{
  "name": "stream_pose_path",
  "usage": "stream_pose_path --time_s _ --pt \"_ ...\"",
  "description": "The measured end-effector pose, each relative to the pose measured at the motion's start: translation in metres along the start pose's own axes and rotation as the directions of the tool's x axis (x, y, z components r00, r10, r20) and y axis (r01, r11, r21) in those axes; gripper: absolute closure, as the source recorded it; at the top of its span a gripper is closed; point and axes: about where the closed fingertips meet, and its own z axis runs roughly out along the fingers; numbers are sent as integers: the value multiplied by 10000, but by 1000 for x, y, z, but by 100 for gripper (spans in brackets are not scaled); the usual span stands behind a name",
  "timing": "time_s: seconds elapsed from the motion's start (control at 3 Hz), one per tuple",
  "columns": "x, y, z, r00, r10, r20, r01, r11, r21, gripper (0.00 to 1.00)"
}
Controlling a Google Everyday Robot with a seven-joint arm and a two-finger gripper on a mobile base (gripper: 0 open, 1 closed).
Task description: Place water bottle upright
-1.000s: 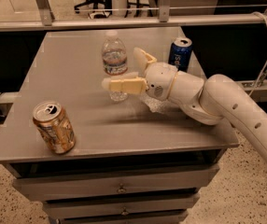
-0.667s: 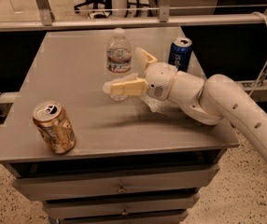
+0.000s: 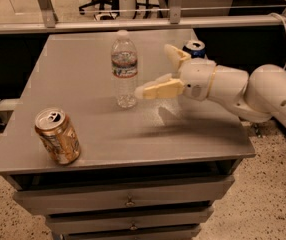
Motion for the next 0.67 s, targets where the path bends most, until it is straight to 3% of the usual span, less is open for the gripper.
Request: stream_pose_path --time_s 0.33,0.67 --pt "-7 -13 -50 9926 -556 -1079 543 9984 -145 0" --pt "-22 -29 -109 9749 -1113 -1929 1054 9936 -405 0"
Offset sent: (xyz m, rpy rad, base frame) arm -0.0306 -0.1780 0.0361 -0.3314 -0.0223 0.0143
